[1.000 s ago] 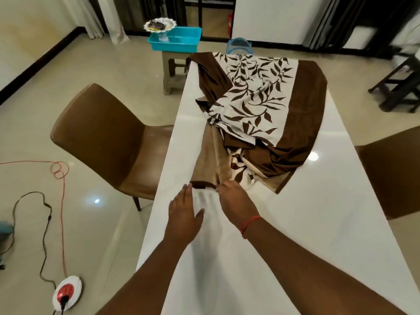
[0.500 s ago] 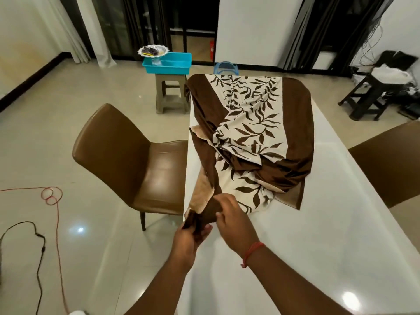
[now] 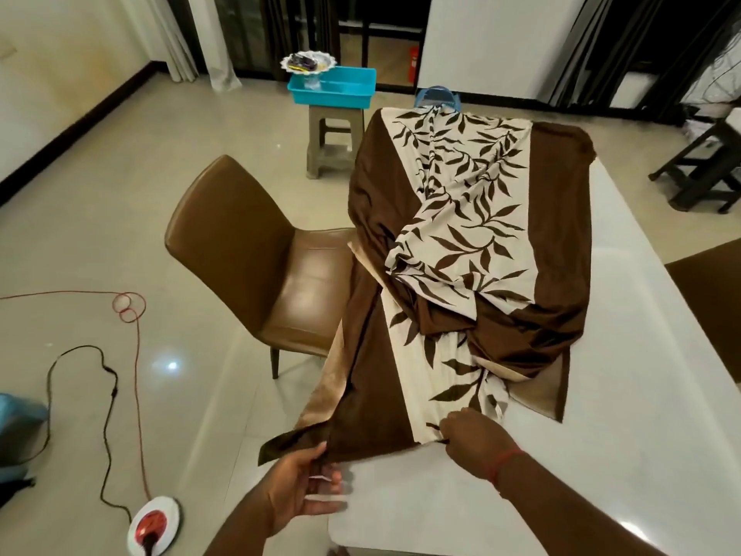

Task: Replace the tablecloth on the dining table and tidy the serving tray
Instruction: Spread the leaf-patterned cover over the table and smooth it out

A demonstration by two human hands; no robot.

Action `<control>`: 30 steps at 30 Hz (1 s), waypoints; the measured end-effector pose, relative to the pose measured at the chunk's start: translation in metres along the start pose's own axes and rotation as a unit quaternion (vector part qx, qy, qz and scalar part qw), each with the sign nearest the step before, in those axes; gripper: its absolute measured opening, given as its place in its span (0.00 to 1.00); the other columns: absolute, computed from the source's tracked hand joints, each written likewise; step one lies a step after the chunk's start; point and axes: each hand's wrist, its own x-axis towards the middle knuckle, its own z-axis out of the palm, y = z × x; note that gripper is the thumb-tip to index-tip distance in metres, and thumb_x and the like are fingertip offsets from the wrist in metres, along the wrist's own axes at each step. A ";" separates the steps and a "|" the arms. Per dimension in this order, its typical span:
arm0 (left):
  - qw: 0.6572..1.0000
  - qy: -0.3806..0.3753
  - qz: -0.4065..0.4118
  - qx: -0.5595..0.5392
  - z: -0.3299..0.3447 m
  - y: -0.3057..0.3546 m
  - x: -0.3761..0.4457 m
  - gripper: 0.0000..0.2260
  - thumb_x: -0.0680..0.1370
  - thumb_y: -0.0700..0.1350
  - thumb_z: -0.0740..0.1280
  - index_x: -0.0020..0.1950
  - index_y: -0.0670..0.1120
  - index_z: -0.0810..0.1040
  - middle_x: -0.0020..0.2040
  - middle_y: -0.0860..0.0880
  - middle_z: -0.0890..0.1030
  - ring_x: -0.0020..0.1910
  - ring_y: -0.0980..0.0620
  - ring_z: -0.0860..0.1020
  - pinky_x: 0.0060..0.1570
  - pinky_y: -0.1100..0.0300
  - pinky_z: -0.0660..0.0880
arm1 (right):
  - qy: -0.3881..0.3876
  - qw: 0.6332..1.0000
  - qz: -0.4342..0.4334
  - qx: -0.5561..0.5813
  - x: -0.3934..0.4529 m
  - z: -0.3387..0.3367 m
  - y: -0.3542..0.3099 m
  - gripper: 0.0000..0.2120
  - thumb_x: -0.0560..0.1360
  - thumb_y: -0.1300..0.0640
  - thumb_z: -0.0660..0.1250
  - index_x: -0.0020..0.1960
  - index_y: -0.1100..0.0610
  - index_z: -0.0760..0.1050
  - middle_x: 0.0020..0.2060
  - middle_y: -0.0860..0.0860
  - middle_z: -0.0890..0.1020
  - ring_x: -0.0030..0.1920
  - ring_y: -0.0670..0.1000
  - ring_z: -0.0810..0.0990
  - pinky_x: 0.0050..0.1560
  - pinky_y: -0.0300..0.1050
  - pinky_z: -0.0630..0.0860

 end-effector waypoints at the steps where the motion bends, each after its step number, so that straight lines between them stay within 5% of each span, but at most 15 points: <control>1: 0.998 0.063 0.025 -0.015 -0.001 -0.002 0.007 0.16 0.79 0.49 0.66 0.50 0.34 0.81 0.44 0.37 0.82 0.44 0.40 0.82 0.49 0.41 0.80 | -0.064 0.998 -0.007 -0.013 -0.002 -0.003 0.006 0.13 0.77 0.58 0.58 0.56 0.59 0.78 0.54 0.56 0.80 0.57 0.57 0.77 0.50 0.47 0.70; 3: 0.972 0.208 0.103 -0.033 0.003 -0.001 0.019 0.14 0.79 0.49 0.66 0.51 0.37 0.79 0.49 0.36 0.82 0.46 0.40 0.80 0.52 0.42 0.80 | -0.185 0.981 -0.040 -0.036 -0.006 -0.009 0.016 0.14 0.77 0.58 0.59 0.55 0.62 0.79 0.54 0.60 0.81 0.54 0.60 0.79 0.49 0.47 0.71; 6: 0.879 0.393 0.199 0.184 0.024 0.007 0.034 0.18 0.75 0.49 0.69 0.58 0.38 0.76 0.58 0.36 0.78 0.54 0.37 0.78 0.58 0.44 0.75 | -0.279 0.957 -0.079 -0.002 -0.011 -0.015 0.037 0.16 0.74 0.56 0.61 0.50 0.66 0.81 0.48 0.62 0.83 0.45 0.59 0.79 0.49 0.48 0.76; 8: 0.793 0.414 0.288 0.342 0.051 0.016 0.039 0.15 0.77 0.44 0.68 0.62 0.39 0.76 0.59 0.39 0.76 0.57 0.39 0.76 0.59 0.46 0.73 | -0.193 0.977 -0.035 0.086 -0.009 -0.022 0.054 0.15 0.74 0.54 0.60 0.49 0.61 0.81 0.47 0.58 0.83 0.47 0.57 0.81 0.49 0.47 0.76; 11: 0.646 0.332 0.408 0.552 0.111 0.026 0.050 0.12 0.77 0.48 0.67 0.59 0.48 0.75 0.57 0.47 0.76 0.57 0.46 0.74 0.58 0.51 0.74 | 0.091 0.977 0.085 0.174 -0.001 -0.024 0.093 0.11 0.78 0.53 0.63 0.60 0.52 0.75 0.56 0.48 0.73 0.50 0.56 0.81 0.48 0.47 0.77; 13: 0.585 0.272 0.436 0.627 0.150 0.026 0.063 0.16 0.76 0.52 0.67 0.63 0.50 0.74 0.61 0.50 0.75 0.59 0.48 0.74 0.60 0.51 0.74 | 0.104 0.975 0.130 0.146 0.001 -0.016 0.117 0.20 0.78 0.51 0.65 0.68 0.49 0.67 0.65 0.48 0.66 0.50 0.54 0.81 0.47 0.48 0.79; 15: 0.567 0.233 0.441 0.655 0.186 0.023 0.073 0.21 0.76 0.54 0.68 0.68 0.50 0.72 0.67 0.48 0.73 0.64 0.46 0.72 0.62 0.48 0.73 | 0.072 0.982 0.131 0.119 -0.002 -0.008 0.136 0.20 0.79 0.53 0.63 0.70 0.50 0.65 0.67 0.51 0.66 0.51 0.55 0.82 0.49 0.48 0.79; 18: 0.583 0.241 0.422 0.651 0.225 0.027 0.085 0.24 0.77 0.54 0.66 0.72 0.50 0.67 0.70 0.47 0.69 0.69 0.45 0.68 0.64 0.47 0.72 | 0.145 0.962 0.121 0.198 -0.016 -0.015 0.161 0.05 0.81 0.56 0.59 0.54 0.53 0.73 0.53 0.53 0.79 0.49 0.55 0.80 0.49 0.48 0.74; 23: 0.637 0.285 0.396 0.597 0.256 0.041 0.100 0.26 0.78 0.55 0.64 0.73 0.48 0.65 0.69 0.45 0.70 0.67 0.43 0.69 0.66 0.45 0.70 | 0.268 0.852 0.148 0.424 -0.068 -0.036 0.223 0.10 0.79 0.53 0.68 0.40 0.52 0.73 0.32 0.47 0.77 0.34 0.44 0.75 0.35 0.41 0.70; 27: 0.628 0.338 0.371 0.595 0.281 0.049 0.106 0.32 0.76 0.58 0.66 0.77 0.49 0.61 0.72 0.44 0.68 0.70 0.41 0.68 0.67 0.43 0.68 | 0.365 0.719 0.258 0.531 -0.124 -0.022 0.283 0.08 0.78 0.56 0.67 0.41 0.56 0.77 0.35 0.52 0.79 0.38 0.48 0.75 0.37 0.43 0.71; 30: 0.609 0.362 0.338 0.620 0.303 0.054 0.110 0.33 0.76 0.58 0.67 0.78 0.52 0.59 0.74 0.45 0.65 0.71 0.41 0.65 0.66 0.42 0.68 | 0.447 0.551 0.408 0.574 -0.158 0.008 0.319 0.13 0.76 0.48 0.65 0.43 0.58 0.77 0.35 0.52 0.78 0.37 0.54 0.75 0.39 0.50 0.72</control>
